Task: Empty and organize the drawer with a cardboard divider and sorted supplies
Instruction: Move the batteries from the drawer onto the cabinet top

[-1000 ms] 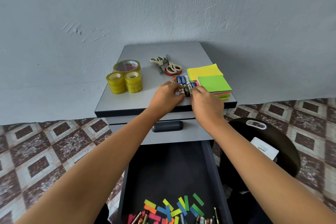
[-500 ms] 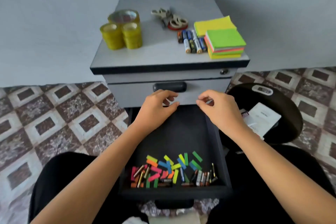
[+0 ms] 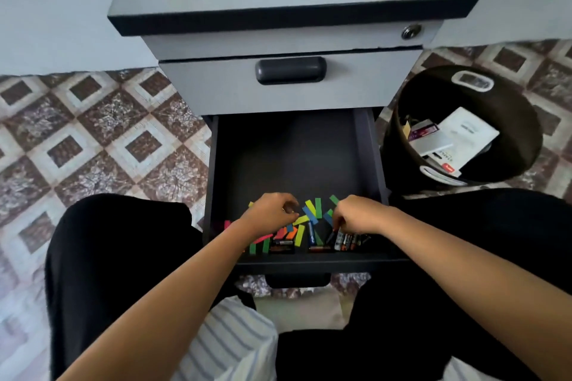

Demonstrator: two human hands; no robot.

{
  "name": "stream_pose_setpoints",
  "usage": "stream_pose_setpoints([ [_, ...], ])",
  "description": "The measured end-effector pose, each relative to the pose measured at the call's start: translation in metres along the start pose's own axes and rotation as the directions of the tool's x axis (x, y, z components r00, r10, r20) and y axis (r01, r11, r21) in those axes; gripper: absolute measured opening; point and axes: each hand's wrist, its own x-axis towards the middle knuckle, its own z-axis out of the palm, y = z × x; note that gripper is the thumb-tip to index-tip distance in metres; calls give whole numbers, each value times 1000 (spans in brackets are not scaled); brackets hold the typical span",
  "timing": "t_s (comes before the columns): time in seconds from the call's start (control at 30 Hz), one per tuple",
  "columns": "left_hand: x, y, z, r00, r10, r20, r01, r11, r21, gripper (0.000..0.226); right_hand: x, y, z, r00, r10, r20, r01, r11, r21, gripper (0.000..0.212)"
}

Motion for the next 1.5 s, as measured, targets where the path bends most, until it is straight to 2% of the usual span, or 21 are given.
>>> stream_pose_setpoints([
  [0.23,3,-11,5,999,-44,9,44,999,-24,29,20,3,18,995,-50,89,77,938,-338,28],
  [0.4,7,-11,8,999,-39,34,38,999,17,32,20,1,18,992,-111,67,129,881,-455,32],
  [0.5,8,-7,11,999,5,50,-7,999,35,31,18,5,17,993,-108,41,116,915,-386,22],
  [0.6,12,1,18,992,91,82,-101,987,128,28,14,11,6,999,-36,-14,33,983,-181,17],
  [0.7,21,12,30,961,181,208,-232,939,253,25,12,18,-4,994,18,-111,-19,1000,-7,10],
  [0.77,27,19,40,938,199,283,-292,895,338,26,10,23,-7,986,33,-165,-22,997,70,17],
  [0.87,34,27,54,932,152,329,-297,841,453,33,10,25,-8,980,30,-198,-11,995,97,32],
  [1.07,39,29,70,950,78,301,-230,829,510,30,9,22,-8,967,36,-251,5,987,163,25],
  [1.17,40,28,62,948,72,309,-203,885,419,30,10,22,-9,969,41,-243,5,983,186,21],
  [1.3,39,16,36,954,42,297,-85,988,132,24,12,19,-9,976,31,-215,8,984,178,17],
  [1.4,26,3,4,972,-4,237,19,998,-64,22,18,11,-7,978,-25,-206,48,993,109,23],
  [1.5,15,-14,-25,981,-85,172,128,958,-256,17,25,-3,-2,978,-132,-165,125,991,-53,36],
])
